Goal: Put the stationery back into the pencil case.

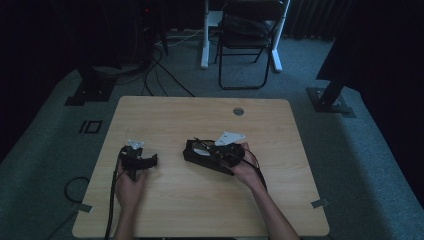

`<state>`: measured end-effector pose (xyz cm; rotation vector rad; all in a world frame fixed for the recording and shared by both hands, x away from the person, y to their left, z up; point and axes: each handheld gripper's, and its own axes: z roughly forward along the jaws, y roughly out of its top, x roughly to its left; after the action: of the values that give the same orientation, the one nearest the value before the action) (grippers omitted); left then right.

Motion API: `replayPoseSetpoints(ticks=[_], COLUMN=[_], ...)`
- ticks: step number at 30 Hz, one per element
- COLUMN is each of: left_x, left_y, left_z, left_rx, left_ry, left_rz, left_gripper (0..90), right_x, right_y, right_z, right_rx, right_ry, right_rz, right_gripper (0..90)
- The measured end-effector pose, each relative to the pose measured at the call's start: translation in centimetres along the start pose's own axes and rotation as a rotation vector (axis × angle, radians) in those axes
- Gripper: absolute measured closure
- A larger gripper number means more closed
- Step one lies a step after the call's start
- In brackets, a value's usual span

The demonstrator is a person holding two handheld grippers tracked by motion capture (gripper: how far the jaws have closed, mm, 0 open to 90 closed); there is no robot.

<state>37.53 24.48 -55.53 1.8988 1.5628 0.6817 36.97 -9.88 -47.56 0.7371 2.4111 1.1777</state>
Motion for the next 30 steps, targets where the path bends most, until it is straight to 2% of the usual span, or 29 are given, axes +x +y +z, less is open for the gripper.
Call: replayPoseSetpoints(ticks=[3,30], left_x=[0.0,0.0], left_y=[0.0,0.0], left_z=[0.0,0.0], left_rx=[0.0,0.0], left_ry=[0.0,0.0], left_rz=[-0.001,0.0], left_gripper=[13.1,13.1], right_x=[0.0,-0.6], right_y=[-0.1,-0.7], right_z=[0.2,1.3], right_rx=[0.008,0.037], right_ry=[-0.001,0.009], right_rz=[-0.012,-0.016], right_gripper=[79.8,79.7])
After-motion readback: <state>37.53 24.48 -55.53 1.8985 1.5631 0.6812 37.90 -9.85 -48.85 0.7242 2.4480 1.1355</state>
